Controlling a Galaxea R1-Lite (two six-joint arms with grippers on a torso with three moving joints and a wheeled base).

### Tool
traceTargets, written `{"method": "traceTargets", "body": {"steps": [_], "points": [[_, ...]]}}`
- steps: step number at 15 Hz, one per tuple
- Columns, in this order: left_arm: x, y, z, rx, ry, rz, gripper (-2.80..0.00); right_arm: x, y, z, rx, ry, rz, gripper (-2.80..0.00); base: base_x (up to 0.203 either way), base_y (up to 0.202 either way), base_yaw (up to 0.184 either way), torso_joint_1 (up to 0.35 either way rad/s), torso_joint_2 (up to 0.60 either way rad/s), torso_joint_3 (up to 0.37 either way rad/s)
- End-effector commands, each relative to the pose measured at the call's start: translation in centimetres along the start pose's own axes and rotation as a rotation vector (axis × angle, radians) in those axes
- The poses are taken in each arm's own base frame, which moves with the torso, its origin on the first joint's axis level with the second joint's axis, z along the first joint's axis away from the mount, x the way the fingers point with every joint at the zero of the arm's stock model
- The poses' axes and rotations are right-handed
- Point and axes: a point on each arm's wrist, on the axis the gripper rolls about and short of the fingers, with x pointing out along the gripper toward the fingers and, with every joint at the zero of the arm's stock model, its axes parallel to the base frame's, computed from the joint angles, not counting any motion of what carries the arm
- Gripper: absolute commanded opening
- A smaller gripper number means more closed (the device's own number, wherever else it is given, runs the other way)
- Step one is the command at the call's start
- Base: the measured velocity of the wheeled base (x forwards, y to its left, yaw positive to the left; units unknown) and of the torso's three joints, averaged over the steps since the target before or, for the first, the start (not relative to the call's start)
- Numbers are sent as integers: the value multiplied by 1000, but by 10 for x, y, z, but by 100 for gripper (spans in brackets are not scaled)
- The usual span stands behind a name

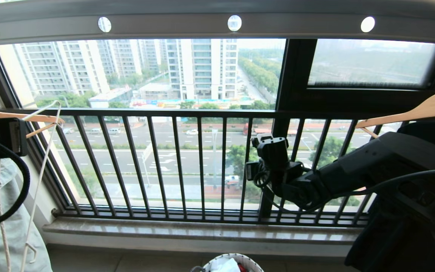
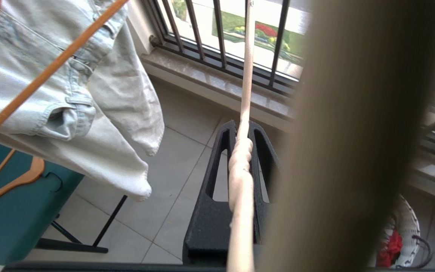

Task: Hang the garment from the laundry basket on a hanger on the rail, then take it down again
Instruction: Hang the clothes rack on the clothesline

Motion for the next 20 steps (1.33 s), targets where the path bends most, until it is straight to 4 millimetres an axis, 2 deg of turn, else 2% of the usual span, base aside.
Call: {"method": "traceTargets", "body": {"steps": [1,3,8,13,15,17,20], "points": [[20,7,21,-27,-1,82,-280,3,2,-5,-4,9,-2,-280,0,0,0,0,0,0],[26,12,37,-56,-27,100,-280,1,1,-2,-3,0,-13,-280,0,0,0,0,0,0],[27,8,43,-72,-16,-116,-280,8,2,-13,-31,21,-32,-280,0,0,0,0,0,0],[26,8,47,-96,-66,-132,-280,10,6,-18,-38,31,-28,-280,0,0,0,0,0,0],[19,-3,41,-68,-60,-188,-280,10,6,-18,-37,29,-28,-280,0,0,0,0,0,0],[9,-23,31,-15,-39,-287,-280,10,6,-18,-36,30,-28,-280,0,0,0,0,0,0],[-17,-45,18,39,-42,-418,-280,8,10,-19,-41,30,-26,-280,0,0,0,0,0,0]]}}
